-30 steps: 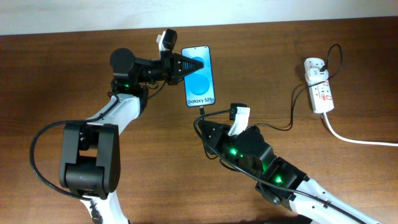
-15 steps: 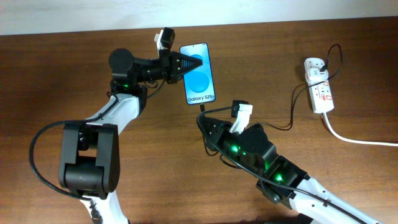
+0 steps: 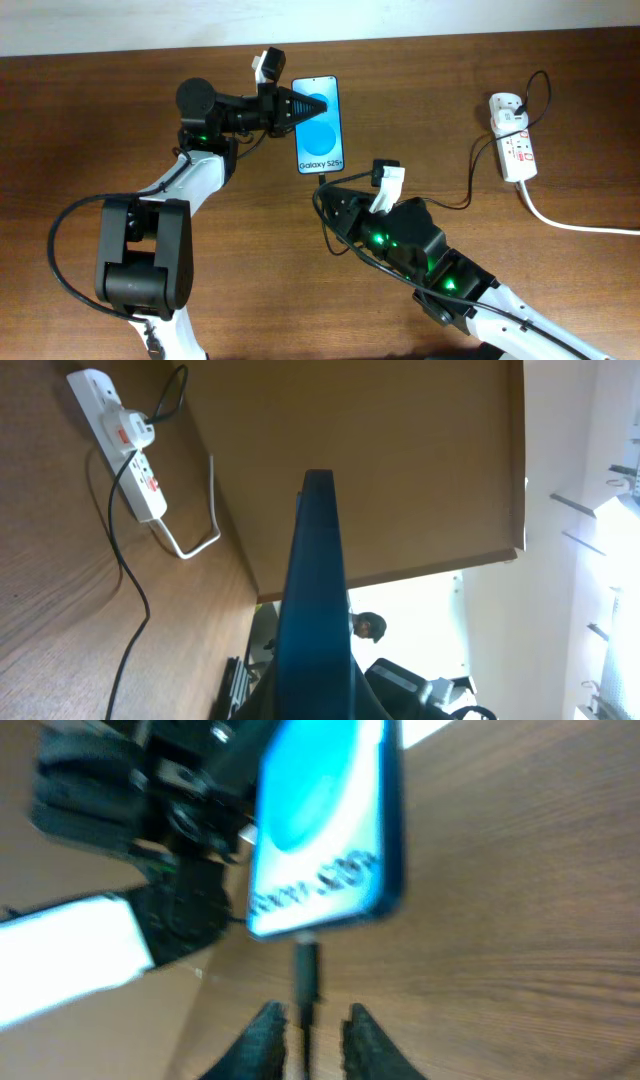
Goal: Plug charger to phone and switch on socket
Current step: 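Align the plug tip with the phone's bottom charging port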
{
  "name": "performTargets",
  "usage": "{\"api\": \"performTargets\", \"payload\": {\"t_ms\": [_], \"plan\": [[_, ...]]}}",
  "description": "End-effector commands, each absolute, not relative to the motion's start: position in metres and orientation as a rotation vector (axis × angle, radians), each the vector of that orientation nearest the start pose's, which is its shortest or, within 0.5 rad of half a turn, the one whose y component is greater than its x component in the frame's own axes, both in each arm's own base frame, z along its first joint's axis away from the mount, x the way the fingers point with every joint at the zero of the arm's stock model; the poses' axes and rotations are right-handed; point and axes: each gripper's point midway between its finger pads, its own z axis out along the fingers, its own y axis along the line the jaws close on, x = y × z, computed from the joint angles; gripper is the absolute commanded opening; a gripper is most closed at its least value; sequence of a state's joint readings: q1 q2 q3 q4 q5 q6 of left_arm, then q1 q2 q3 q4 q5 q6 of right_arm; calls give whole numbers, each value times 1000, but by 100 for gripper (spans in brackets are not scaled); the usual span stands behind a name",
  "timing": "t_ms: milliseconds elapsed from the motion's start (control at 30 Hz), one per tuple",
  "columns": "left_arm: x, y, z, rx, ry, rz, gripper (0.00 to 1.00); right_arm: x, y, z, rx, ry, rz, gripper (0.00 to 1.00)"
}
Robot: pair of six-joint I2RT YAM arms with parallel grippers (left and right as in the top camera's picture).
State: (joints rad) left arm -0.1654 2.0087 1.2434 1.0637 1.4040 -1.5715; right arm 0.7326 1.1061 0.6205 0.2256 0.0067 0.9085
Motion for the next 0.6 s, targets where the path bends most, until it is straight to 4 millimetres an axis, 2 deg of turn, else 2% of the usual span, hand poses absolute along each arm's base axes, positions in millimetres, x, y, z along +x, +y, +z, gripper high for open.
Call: {"api": "performTargets", "payload": {"t_ms": [0,133,233,333,567], "plan": [[413,-241,263,331,1998,-2108,0,289,255,229,167,1961,1107,20],[414,-241,263,331,1998,-2108,0,289,255,228,168,1964,1107,20],[414,-241,263,331,1998,-2108,0,291,258,220,175,1986,1101,20],[413,-241,263,331,1998,-2108,0,294,267,215,150,1990,1133,20],[409,-241,262,362,2013,-2114,0,298,269,219,153,1963,1140,10]]}}
